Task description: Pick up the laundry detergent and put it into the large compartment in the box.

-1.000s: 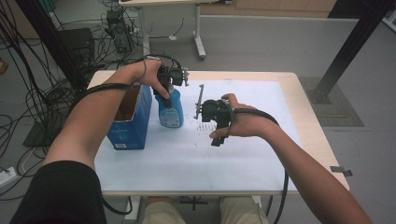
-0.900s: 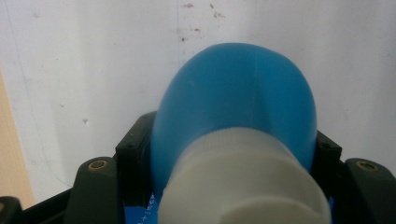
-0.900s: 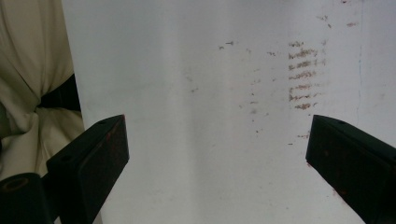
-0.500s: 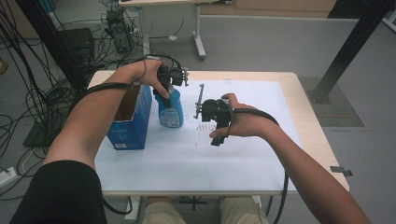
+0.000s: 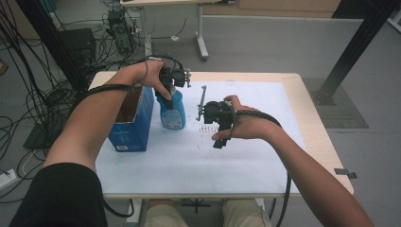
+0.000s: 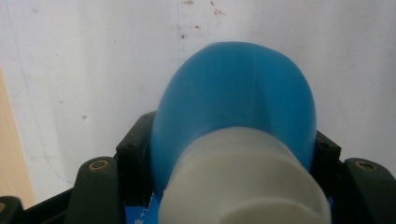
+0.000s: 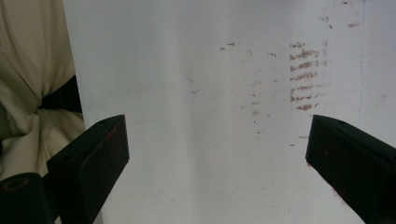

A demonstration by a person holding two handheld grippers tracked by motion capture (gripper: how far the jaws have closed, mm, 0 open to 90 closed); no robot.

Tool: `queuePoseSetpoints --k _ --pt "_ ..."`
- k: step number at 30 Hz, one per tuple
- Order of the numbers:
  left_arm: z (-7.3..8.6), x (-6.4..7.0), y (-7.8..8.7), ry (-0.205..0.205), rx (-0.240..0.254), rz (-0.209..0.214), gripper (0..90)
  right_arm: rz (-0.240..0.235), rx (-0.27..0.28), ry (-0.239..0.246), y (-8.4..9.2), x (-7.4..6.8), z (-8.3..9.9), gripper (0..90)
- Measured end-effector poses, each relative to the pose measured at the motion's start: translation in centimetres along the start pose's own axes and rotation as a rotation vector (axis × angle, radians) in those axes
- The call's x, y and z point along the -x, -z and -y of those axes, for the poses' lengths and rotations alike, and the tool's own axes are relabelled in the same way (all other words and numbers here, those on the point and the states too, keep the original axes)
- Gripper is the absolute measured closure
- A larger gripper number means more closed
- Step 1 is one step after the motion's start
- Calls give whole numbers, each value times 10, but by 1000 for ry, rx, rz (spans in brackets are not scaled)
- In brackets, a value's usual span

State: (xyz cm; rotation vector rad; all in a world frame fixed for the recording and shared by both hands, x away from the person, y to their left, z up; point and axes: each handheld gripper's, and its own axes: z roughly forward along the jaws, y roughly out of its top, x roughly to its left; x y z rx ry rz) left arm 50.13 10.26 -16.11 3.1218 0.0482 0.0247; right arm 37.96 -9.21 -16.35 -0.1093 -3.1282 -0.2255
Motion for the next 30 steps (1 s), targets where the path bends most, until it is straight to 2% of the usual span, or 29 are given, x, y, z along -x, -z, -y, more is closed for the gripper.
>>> queuePoseSetpoints --k 30 --pt "-2 1 0 -7 -8 -2 365 6 -1 -3 3 -2 1 59"
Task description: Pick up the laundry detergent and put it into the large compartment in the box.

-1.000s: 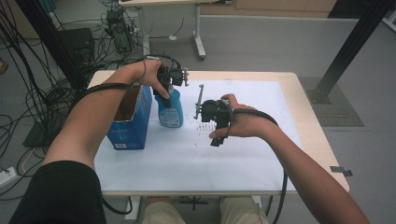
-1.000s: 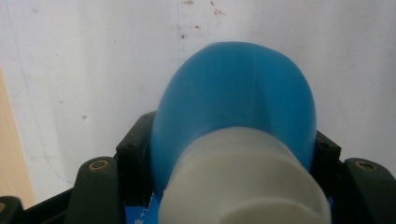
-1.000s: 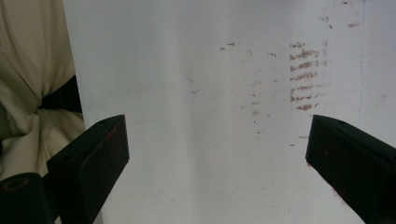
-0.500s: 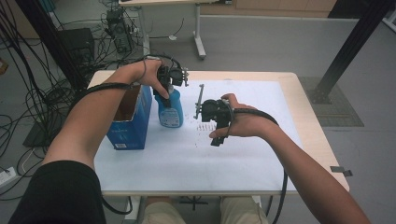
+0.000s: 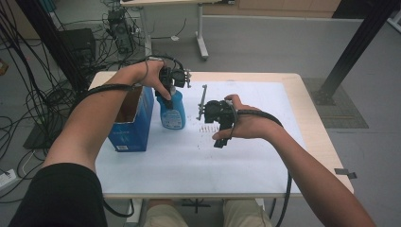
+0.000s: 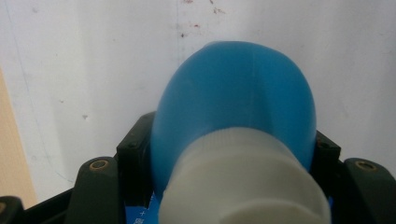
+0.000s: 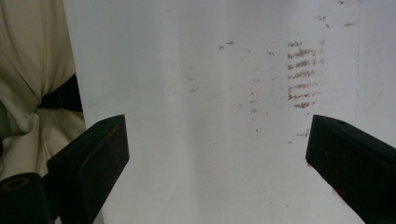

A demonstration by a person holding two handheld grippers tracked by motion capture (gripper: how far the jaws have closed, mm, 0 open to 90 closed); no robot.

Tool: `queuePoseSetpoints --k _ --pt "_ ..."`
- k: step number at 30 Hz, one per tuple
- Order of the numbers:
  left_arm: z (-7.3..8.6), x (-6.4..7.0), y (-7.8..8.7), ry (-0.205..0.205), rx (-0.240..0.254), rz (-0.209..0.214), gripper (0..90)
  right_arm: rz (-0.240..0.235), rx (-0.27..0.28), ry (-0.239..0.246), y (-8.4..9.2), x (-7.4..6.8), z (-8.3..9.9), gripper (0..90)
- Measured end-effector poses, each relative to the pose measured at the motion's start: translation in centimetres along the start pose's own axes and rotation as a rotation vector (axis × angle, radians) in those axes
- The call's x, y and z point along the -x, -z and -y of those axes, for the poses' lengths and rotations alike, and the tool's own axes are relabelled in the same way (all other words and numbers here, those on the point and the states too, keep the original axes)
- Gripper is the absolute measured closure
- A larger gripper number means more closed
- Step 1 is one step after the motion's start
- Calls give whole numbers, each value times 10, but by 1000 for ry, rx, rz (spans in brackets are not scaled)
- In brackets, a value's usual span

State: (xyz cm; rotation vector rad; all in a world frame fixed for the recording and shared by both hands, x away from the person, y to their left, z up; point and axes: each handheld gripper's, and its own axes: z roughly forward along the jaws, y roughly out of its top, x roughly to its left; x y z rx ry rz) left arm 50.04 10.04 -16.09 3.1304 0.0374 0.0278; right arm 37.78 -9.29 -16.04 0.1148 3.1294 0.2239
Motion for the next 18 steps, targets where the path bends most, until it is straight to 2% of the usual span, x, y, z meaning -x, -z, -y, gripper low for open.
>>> queuePoseSetpoints --k 18 --pt "0 -1 0 7 0 2 365 1 1 2 -1 0 0 57"
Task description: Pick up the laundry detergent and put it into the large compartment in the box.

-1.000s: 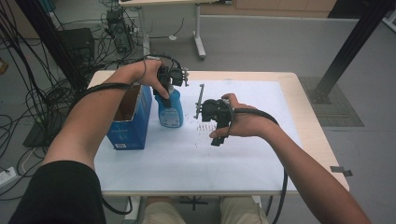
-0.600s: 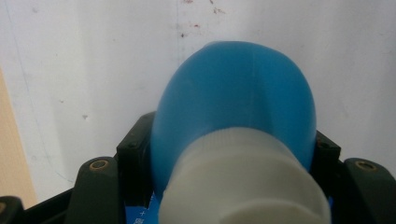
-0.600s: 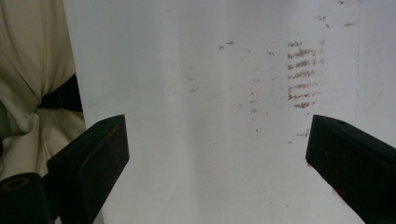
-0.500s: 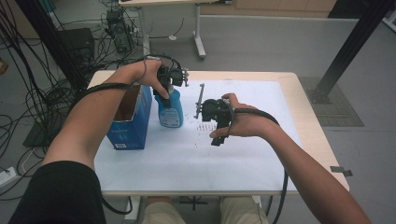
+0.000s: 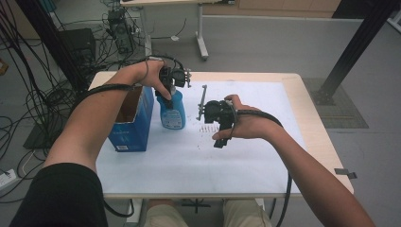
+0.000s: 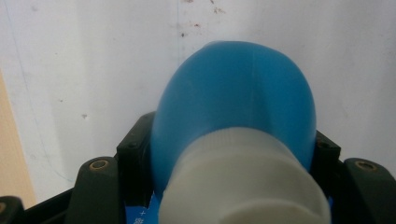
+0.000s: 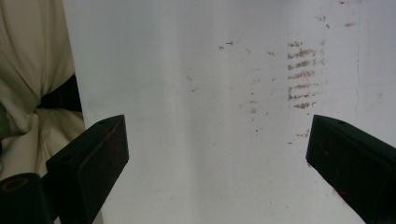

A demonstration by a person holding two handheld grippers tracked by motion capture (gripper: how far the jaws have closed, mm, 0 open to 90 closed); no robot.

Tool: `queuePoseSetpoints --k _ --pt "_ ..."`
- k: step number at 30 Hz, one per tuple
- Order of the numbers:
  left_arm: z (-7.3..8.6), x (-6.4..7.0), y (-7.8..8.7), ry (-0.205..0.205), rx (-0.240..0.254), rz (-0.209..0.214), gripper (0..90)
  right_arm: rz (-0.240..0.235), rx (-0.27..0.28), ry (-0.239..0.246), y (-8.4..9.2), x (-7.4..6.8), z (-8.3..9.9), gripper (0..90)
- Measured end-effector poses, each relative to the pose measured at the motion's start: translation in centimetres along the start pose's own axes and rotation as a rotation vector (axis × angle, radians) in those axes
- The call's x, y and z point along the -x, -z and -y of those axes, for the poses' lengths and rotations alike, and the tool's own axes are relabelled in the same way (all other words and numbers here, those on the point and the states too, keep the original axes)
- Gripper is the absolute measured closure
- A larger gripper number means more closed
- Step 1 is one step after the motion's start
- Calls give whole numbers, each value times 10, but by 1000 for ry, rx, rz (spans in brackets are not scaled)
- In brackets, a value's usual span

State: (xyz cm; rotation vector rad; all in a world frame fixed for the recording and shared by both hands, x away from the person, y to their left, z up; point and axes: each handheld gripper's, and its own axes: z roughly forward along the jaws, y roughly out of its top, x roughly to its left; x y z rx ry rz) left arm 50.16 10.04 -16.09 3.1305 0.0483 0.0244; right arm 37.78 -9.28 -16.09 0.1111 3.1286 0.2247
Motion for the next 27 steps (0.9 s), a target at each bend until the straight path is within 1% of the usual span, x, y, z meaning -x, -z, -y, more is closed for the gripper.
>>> queuePoseSetpoints --k 10,15,18,27 --pt "-1 0 0 7 -4 1 366 0 2 6 -1 0 0 57" --pt "-2 1 1 11 -11 0 367 -7 6 -1 -2 0 1 57" --pt "-3 2 1 9 -13 -2 367 -9 7 3 -2 0 2 57" --pt "-8 7 11 19 -24 -17 368 -5 13 5 1 -3 5 57"
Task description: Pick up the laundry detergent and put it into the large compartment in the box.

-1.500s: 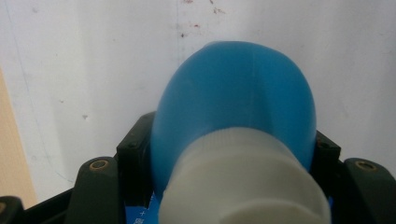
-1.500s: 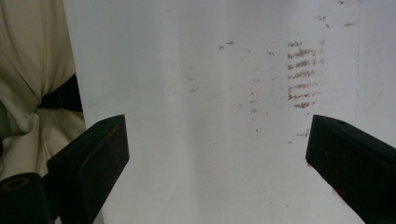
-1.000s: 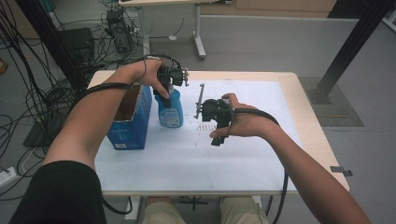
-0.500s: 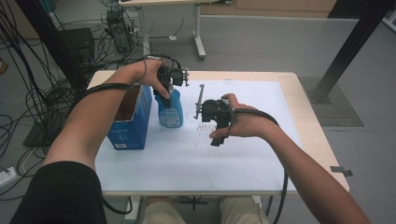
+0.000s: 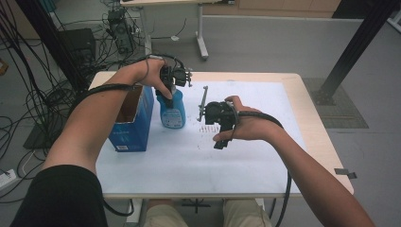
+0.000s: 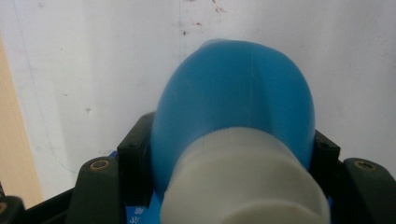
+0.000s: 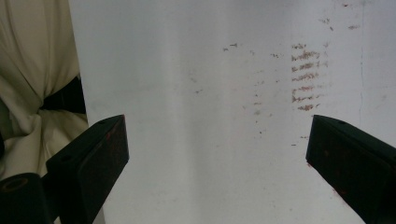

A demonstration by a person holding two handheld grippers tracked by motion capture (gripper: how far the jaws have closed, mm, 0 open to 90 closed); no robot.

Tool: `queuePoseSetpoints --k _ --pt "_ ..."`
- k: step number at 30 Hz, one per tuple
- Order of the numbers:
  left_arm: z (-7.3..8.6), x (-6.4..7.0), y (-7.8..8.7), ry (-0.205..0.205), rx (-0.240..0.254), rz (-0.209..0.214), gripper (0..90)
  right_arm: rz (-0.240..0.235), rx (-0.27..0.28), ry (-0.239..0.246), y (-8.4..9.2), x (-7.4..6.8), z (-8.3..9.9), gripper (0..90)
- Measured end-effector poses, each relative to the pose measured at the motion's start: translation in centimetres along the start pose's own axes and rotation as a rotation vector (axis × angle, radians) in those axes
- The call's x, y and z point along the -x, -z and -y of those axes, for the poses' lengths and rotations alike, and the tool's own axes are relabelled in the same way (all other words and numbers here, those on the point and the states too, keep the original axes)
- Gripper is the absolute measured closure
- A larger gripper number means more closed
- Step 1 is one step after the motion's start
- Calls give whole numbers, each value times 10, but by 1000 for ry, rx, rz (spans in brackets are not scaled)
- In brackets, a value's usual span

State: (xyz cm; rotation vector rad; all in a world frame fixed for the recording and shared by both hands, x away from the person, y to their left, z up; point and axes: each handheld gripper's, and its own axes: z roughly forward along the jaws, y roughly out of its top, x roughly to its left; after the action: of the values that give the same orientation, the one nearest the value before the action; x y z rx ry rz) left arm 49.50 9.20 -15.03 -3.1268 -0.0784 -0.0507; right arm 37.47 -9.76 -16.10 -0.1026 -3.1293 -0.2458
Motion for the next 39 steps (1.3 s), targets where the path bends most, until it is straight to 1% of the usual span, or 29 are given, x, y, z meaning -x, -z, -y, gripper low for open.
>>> queuePoseSetpoints --k 1,3,4,6,8,12,13,14,16,18,19,20,21,22,23,26,27,28,29,30,31,32,33,34,35,36,38,39 --pt "-1 1 3 6 1 -2 368 0 0 -5 0 -1 1 57" --pt "-2 2 8 15 1 -2 368 3 4 1 2 -3 3 57" --pt "-2 2 8 15 1 -2 368 3 4 1 2 -3 3 57" --pt "-3 4 16 29 4 -3 368 3 3 1 3 -4 4 56" --pt "-4 5 19 37 4 -4 368 6 3 3 4 -5 5 56" --pt "-5 9 34 63 3 -10 369 9 2 0 5 -6 8 55" --pt "-6 12 42 77 -4 -18 368 9 4 -7 5 -6 10 55" --pt "-6 12 42 77 -4 -18 368 9 4 -7 5 -6 10 55" --pt "-5 14 51 96 0 -22 369 11 8 -5 5 -6 13 54" --pt "-4 18 67 119 5 -26 369 11 5 -4 5 -7 13 54" --pt "-4 18 67 119 5 -26 369 11 7 -3 5 -8 14 54" --pt "-3 22 79 131 13 -38 369 8 6 -4 5 -8 14 55" --pt "-3 22 79 131 13 -38 369 8 6 -4 5 -8 14 55" --pt "-4 27 90 133 18 -52 369 15 8 2 7 -10 14 55" --pt "-4 27 90 133 18 -52 369 15 8 2 7 -10 14 55" --pt "-5 33 109 145 25 -69 369 21 14 9 9 -12 15 54" --pt "-6 36 123 160 25 -73 369 23 19 8 11 -14 16 54" --pt "-7 37 129 170 23 -76 369 25 18 6 12 -15 16 54" --pt "-7 37 129 170 23 -76 368 25 18 6 12 -15 16 54" --pt "-9 40 141 188 19 -84 369 27 19 8 13 -16 17 54" --pt "-9 40 141 188 19 -84 369 30 19 10 14 -17 18 54" --pt "-10 44 153 204 14 -99 369 29 19 9 14 -18 18 54" --pt "-10 44 153 204 14 -99 369 29 19 9 14 -18 18 54" --pt "-10 46 166 225 11 -108 369 32 20 10 15 -19 19 54" --pt "-10 46 166 225 11 -108 369 32 20 10 15 -19 19 54" --pt "-10 46 171 234 10 -108 369 35 28 12 16 -20 21 54" --pt "-9 46 182 264 14 -104 369 37 29 12 17 -20 21 54" --pt "-7 46 189 286 15 -103 369 38 33 11 17 -20 22 54"
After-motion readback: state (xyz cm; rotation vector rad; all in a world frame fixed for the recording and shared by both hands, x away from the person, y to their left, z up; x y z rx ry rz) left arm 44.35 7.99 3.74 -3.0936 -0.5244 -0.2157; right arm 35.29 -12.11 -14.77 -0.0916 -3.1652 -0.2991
